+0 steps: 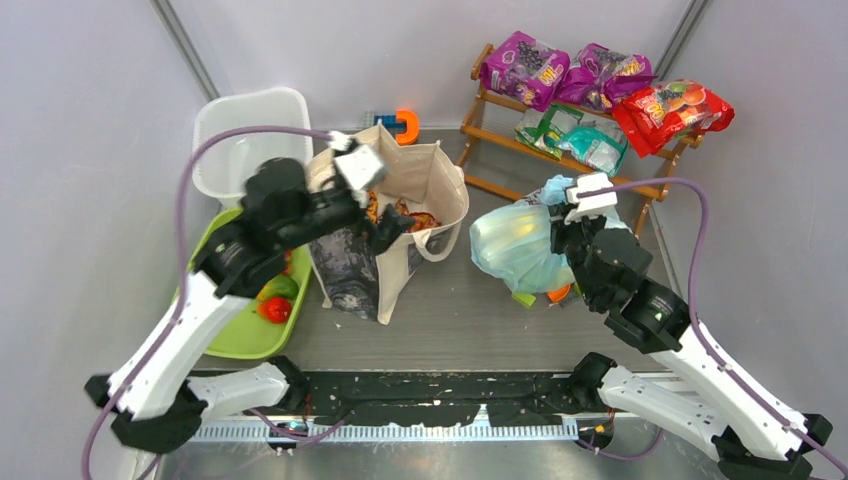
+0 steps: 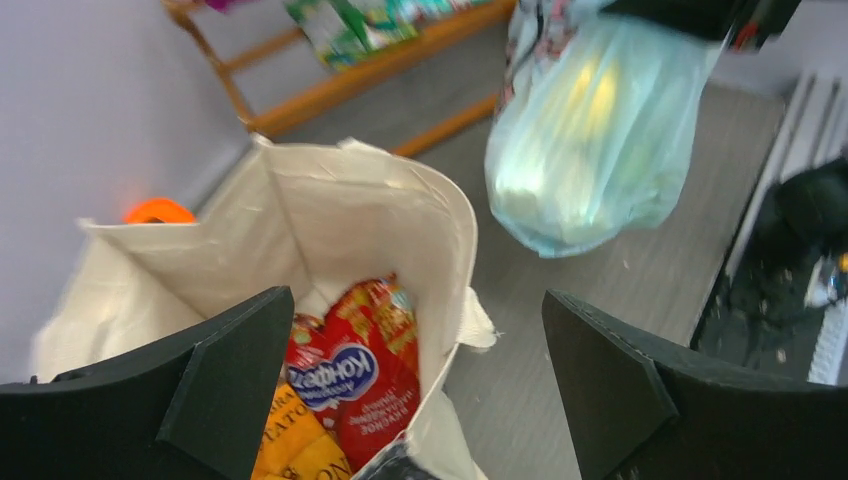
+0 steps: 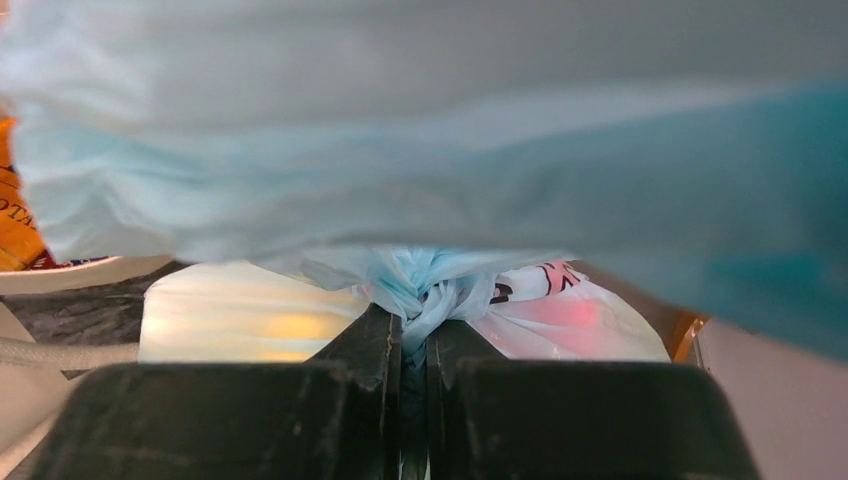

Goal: Untie the knot of the grocery bags and take out the mixed food
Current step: Move the takeout bag to the center of the board, then place the takeout bag at the center of the board.

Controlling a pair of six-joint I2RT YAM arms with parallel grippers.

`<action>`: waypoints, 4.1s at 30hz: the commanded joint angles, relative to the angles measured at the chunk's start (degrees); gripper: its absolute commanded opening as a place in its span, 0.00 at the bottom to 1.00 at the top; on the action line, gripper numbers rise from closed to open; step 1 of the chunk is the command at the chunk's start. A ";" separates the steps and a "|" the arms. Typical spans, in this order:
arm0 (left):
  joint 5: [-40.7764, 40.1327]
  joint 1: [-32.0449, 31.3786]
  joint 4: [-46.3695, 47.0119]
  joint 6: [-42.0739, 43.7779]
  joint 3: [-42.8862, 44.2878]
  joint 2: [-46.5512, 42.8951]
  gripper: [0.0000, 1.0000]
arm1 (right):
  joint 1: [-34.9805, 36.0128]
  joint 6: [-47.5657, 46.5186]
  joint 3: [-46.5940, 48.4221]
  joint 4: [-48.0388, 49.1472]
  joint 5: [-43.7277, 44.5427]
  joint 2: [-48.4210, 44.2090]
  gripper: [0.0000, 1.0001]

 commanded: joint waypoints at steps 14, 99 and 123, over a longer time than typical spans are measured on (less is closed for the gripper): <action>-8.92 -6.57 -13.15 9.53 -0.77 17.11 0.72 | 0.17 7.33 -5.15 0.88 0.16 -7.74 0.05; 2.26 23.25 -4.79 -11.58 -8.04 -1.66 0.99 | 16.77 26.09 -8.60 26.50 -6.13 17.99 0.05; -4.84 20.45 10.84 -7.56 -25.64 -9.66 0.99 | 17.19 21.98 -6.79 20.07 -3.66 23.35 0.94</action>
